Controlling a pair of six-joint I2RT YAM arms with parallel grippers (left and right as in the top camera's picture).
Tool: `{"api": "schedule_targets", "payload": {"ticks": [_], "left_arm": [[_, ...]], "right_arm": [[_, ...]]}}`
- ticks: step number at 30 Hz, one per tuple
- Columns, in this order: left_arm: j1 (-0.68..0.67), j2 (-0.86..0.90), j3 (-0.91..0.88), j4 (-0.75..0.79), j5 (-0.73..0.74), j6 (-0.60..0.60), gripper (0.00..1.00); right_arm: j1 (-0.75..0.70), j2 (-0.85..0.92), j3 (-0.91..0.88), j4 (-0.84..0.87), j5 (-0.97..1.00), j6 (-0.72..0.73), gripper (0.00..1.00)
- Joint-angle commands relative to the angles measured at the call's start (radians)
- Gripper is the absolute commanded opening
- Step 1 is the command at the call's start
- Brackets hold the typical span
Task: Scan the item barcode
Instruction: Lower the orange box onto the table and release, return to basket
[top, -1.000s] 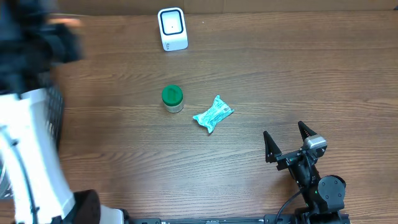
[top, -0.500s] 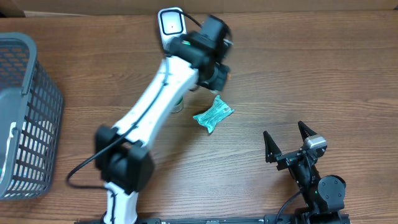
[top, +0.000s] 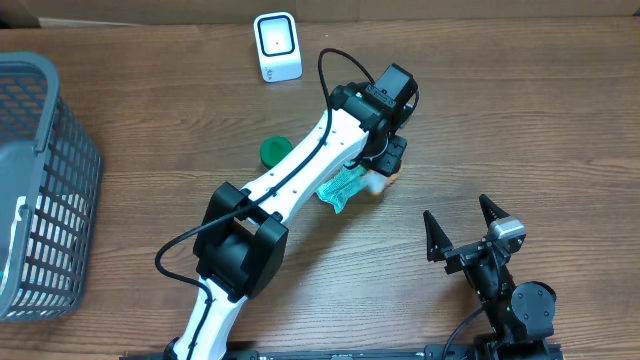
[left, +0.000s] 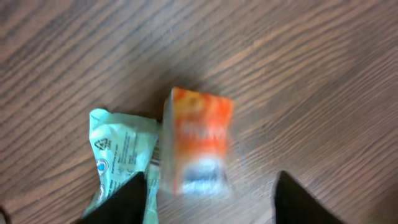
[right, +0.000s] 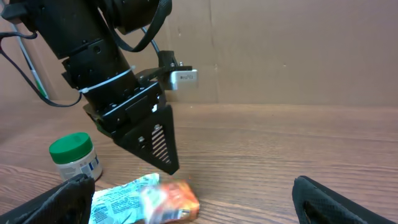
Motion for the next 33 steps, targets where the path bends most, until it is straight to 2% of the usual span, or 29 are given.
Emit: {"api": "schedule_targets", "payload": {"ticks": [1, 3, 7, 12, 16, 18, 22, 28, 33], "left_arm": [[0.002, 0.011, -0.004, 0.013, 0.006, -0.005, 0.56], [0.008, 0.01, 0.002, 0.013, 0.003, -0.004, 0.59], [0.043, -0.005, 0.076, -0.044, -0.022, 0.026, 0.59], [0.149, -0.051, 0.336, -0.229, -0.113, 0.026, 0.59], [0.274, -0.102, 0.563, -0.362, -0.121, 0.026, 0.62], [0.393, -0.15, 0.694, -0.453, -0.121, 0.026, 0.63], [0.623, -0.248, 0.788, -0.578, -0.159, 0.029, 0.63], [0.977, -0.35, 0.795, -0.613, -0.121, 0.029, 0.63], [1.269, -0.342, 0.745, -0.613, -0.085, 0.017, 0.63]], "right_arm": [[-0.005, -0.009, -0.01, 0.003, -0.005, -0.005, 1.0], [-0.005, -0.009, -0.01, 0.003, -0.005, -0.005, 1.0], [-0.005, -0.009, -0.01, 0.003, -0.005, -0.005, 1.0], [-0.005, -0.009, -0.01, 0.003, -0.005, -0.005, 1.0], [-0.005, -0.009, -0.01, 0.003, -0.005, -0.005, 1.0], [-0.005, -0.009, -0.01, 0.003, -0.005, -0.005, 1.0], [-0.005, -0.009, -0.01, 0.003, -0.005, -0.005, 1.0], [-0.005, -0.009, -0.01, 0.003, -0.005, -0.005, 1.0], [-0.005, -0.009, -0.01, 0.003, -0.005, -0.005, 1.0]]}}
